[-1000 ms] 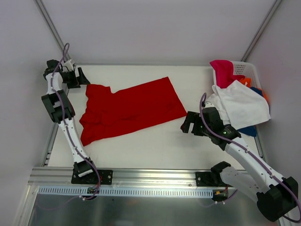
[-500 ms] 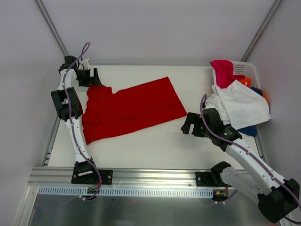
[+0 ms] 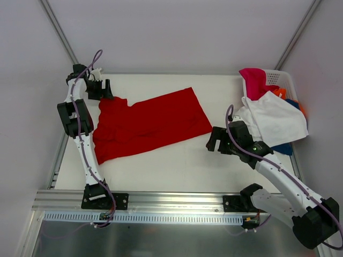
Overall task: Fold and stack the t-shirts
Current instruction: Fold the tshirt
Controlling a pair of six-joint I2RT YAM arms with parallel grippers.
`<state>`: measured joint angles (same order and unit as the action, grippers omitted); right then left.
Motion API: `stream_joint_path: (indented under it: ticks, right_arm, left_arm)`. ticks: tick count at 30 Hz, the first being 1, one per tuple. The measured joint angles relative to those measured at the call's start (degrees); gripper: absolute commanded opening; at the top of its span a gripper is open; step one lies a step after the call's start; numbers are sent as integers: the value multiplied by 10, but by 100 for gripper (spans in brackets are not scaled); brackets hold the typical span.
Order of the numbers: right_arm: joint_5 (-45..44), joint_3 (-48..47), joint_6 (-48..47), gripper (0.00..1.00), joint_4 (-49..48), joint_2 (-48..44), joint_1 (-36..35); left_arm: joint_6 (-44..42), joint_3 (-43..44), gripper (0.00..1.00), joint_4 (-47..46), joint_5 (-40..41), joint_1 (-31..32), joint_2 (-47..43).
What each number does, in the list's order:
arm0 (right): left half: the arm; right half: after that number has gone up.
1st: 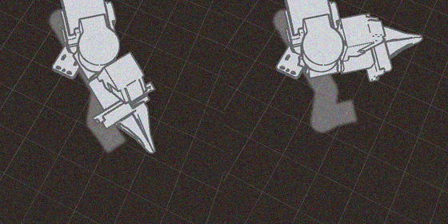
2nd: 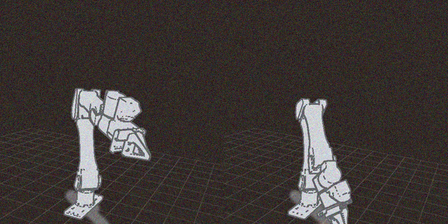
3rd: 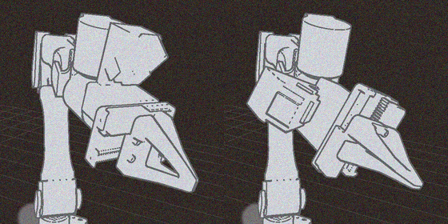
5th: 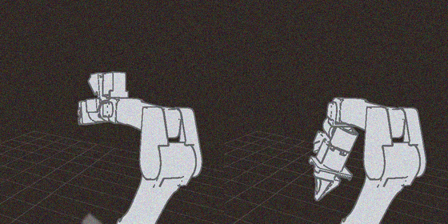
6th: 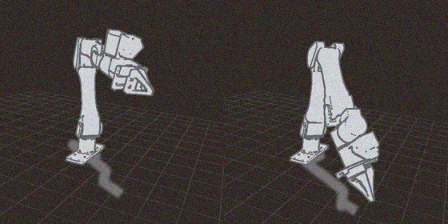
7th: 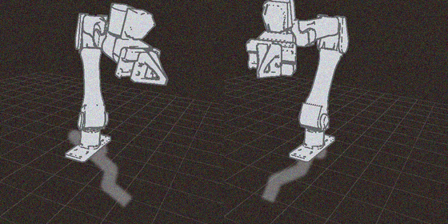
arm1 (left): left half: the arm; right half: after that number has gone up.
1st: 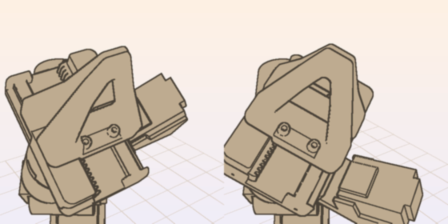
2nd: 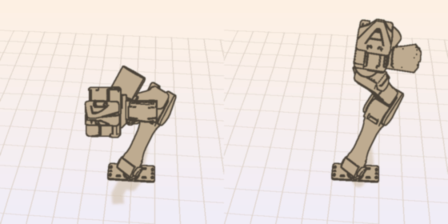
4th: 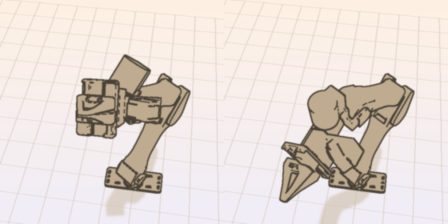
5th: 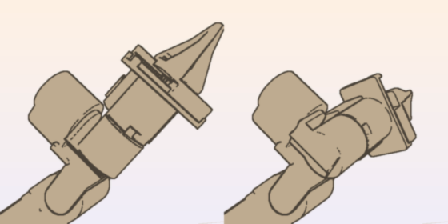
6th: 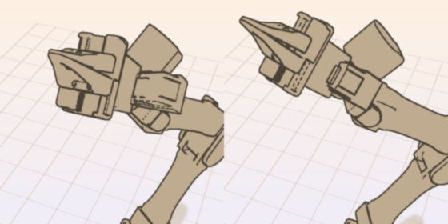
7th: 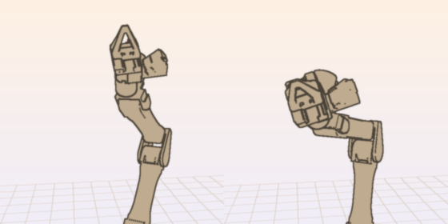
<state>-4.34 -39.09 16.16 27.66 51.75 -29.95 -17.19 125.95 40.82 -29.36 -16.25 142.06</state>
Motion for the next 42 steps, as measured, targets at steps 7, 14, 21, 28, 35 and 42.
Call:
stream_joint_path:
  ticks: [7,14,21,28,35,42]
  right_arm:
    - [0,-10,-3,97,-11,24,0]
    - [-5,-10,-3,97,-12,23,0]
    - [-10,-10,-3,97,-12,19,0]
    - [-14,-10,-3,97,-1,-4,0]
    - [-23,-10,-4,98,-10,6,0]
    - [18,-148,-37,99,-45,252,25]
  left_arm:
    - [-1,0,65,5,0,-3,0]
    - [-3,0,53,6,2,-4,0]
    - [-4,3,44,6,30,-4,5]
    - [0,40,3,4,70,-4,28]
    - [-4,43,0,2,76,-4,32]
    - [-5,22,0,0,61,-5,19]
